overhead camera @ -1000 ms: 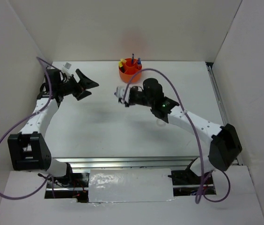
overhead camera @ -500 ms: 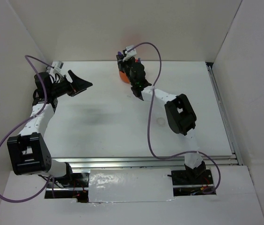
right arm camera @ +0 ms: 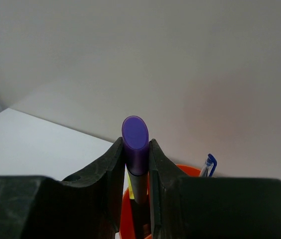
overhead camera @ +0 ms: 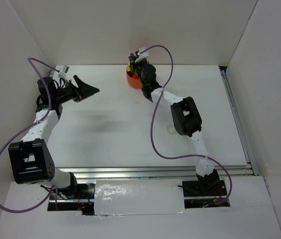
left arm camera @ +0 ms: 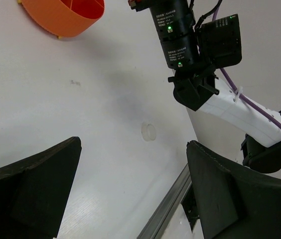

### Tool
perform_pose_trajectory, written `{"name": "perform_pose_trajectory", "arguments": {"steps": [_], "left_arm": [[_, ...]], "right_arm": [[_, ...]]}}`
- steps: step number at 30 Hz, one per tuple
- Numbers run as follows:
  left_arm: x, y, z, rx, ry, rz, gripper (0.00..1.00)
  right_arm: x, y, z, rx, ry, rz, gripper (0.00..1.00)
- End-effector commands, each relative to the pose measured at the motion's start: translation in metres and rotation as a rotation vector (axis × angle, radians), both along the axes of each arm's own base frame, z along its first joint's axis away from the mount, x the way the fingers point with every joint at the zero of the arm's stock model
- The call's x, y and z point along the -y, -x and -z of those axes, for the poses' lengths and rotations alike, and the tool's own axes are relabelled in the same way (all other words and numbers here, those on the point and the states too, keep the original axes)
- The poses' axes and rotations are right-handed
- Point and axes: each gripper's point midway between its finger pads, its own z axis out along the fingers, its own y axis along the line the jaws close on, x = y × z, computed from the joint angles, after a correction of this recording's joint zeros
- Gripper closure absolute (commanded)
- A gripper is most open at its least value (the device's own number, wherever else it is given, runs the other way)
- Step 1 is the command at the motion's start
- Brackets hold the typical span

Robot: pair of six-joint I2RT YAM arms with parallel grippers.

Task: Sort the stationery into containers
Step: Place the stationery into the container

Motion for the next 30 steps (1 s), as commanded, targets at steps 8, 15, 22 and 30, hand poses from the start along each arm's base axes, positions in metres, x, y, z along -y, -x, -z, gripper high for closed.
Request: {"name": "perform_pose_trajectory", "arguments": {"steps": [8,15,22,30], "left_arm": [[-0.002,-0.003,0.015,-0.025,0.014,0.033,0.01],[-0.006,-0.007,0.023,-0.059,0.034,0.027,0.01],[-0.007,-0.006,0.032,-0.084,0.034,0.025,0.01],[-0.008,-0.008,0.041,-0.114,0.034,0.026,0.01]], "right_arm": [[-0.008,0.003,-0.013,0.077,0.01,-0.048,1.0],[-0.01,-0.002,0.003,0.056,0.043,-0.033,0.98],[-0.009,-0.004,0.02,0.047,0.076,-0.027,0.94],[-0.012,-0.005,0.031,0.038,0.084,-0.034,0.92]]}}
